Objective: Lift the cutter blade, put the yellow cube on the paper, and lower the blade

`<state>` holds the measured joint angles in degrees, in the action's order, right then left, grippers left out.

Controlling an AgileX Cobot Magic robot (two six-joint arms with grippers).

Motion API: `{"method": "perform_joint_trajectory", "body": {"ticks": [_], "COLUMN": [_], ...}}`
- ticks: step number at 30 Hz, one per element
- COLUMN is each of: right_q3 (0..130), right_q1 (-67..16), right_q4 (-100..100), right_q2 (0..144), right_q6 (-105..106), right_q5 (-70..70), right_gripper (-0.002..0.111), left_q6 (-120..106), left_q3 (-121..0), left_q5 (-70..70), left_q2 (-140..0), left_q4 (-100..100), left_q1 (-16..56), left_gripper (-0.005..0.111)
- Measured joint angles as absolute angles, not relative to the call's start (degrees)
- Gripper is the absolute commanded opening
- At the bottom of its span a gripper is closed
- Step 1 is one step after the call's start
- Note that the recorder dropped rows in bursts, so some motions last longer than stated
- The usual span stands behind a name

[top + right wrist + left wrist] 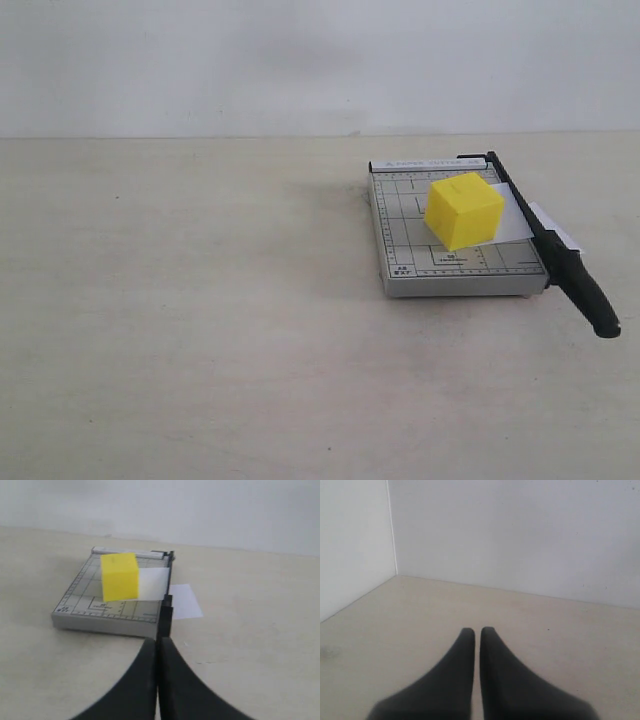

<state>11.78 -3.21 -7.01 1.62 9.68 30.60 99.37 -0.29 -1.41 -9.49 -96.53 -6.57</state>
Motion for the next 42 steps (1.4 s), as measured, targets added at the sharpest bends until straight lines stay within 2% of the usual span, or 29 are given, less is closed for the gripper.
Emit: {"method": "perform_joint_trajectory", "body": {"ticks": [8,11,14,19,34,37,42], "right_q3": [10.8,9.57,1.44,-0.06,-0.06,-0.06,-0.06], "right_q1": [0.53,0.53,0.76,0.99,0.99,0.99,0.99], "right_q4": [-6.06,-2.23,-1.9,-1.98,-2.37,-2.37,-2.37], "right_q2": [0.4,0.35,0.21,0.21,0.21,0.21,0.11], "right_q6": [7.67,5.0,0.89,0.0,0.0,0.0,0.0], "right_q5": [29.39,16.69,9.15,20.68,21.13,21.13,21.3], "right_gripper": [0.0,0.0,0.0,0.0,0.0,0.0,0.0], "left_q6": [99.37,99.37,99.37,99.37,99.37,90.79,67.08], "left_q3": [-0.2,-0.2,-0.2,-0.2,-0.2,-0.2,-0.2], "left_q5": [-1.41,-1.41,-1.41,-1.65,-2.28,-5.44,-3.33], "left_q2": [-9.49,-9.49,-9.49,-9.49,-8.92,-3.46,-0.46], "left_q4": [-96.53,-96.53,-96.53,-96.53,-94.87,-81.1,-73.85], "left_q1": [-6.57,-6.57,-6.57,-6.57,-6.57,-6.34,-6.18], "left_gripper": [0.004,0.004,0.004,0.004,0.004,0.004,0.004]}}
